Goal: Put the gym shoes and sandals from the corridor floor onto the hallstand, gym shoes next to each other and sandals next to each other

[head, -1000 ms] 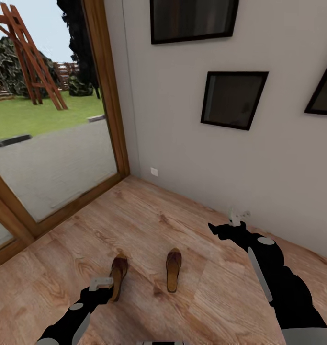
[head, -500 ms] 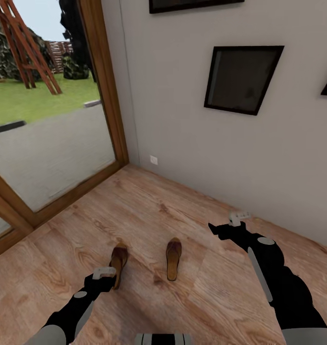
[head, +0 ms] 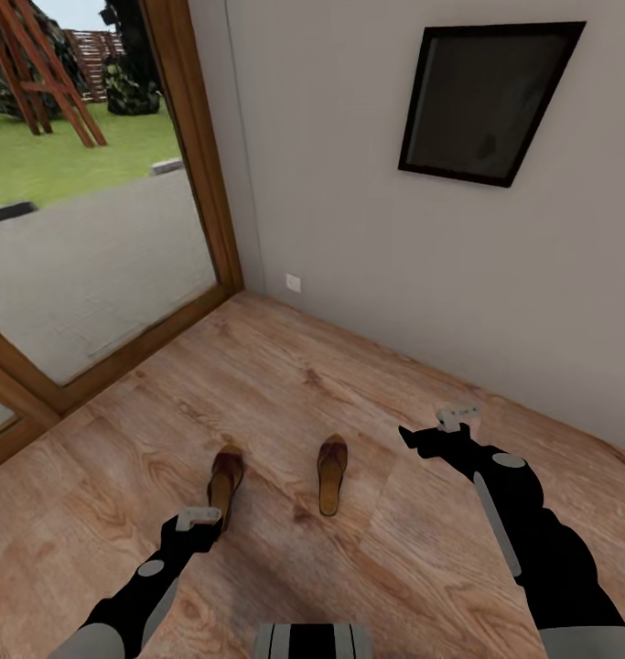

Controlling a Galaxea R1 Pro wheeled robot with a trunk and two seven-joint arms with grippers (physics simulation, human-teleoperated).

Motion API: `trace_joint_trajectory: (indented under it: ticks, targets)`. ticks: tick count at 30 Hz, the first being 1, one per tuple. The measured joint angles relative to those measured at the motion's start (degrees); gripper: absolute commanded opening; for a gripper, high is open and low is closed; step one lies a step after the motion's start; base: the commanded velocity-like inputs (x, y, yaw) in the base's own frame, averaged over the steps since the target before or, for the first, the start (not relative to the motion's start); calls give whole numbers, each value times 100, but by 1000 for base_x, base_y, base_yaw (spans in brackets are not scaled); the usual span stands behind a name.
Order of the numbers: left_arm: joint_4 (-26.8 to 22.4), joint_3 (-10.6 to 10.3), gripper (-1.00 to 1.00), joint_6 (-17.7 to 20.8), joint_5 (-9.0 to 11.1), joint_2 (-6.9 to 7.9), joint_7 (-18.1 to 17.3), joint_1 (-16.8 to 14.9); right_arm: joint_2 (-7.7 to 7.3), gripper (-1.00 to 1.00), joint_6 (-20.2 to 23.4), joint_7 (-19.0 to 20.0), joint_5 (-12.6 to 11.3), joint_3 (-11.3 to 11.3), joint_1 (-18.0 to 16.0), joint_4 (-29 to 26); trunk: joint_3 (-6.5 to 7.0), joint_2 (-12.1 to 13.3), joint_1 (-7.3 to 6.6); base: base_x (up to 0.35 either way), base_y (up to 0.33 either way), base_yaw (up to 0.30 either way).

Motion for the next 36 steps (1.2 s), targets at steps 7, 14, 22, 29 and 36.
trace_joint_trajectory:
  ticks: [7, 14, 22, 29, 36]
  targets:
    - [9, 9, 100, -67, 8, 1, 1, 25, 0, 100, -6, 0, 3, -5, 19, 88, -17, 0, 0, 0, 0, 0]
    - [-4, 16, 100, -78, 8, 1, 2, 29, 0, 100, -13, -1, 2, -6, 25, 154, -18, 0, -1, 27, 0, 0]
    - [19, 17, 100, -234, 14, 1, 2, 28, 0, 100, -7, -1, 2, -6, 26, 160, -18, -1, -4, 270, 0, 0]
    - [22, 22, 100, -252, 16, 1, 2, 28, 1, 100, -6, -1, 2, -6, 26, 158, -19, 0, -1, 105, 0, 0]
    - [26, 25, 100, -257, 23, 1, 2, 34, 0, 100, -6, -1, 0, -6, 26, 153, -19, 0, 0, 15, 0, 0]
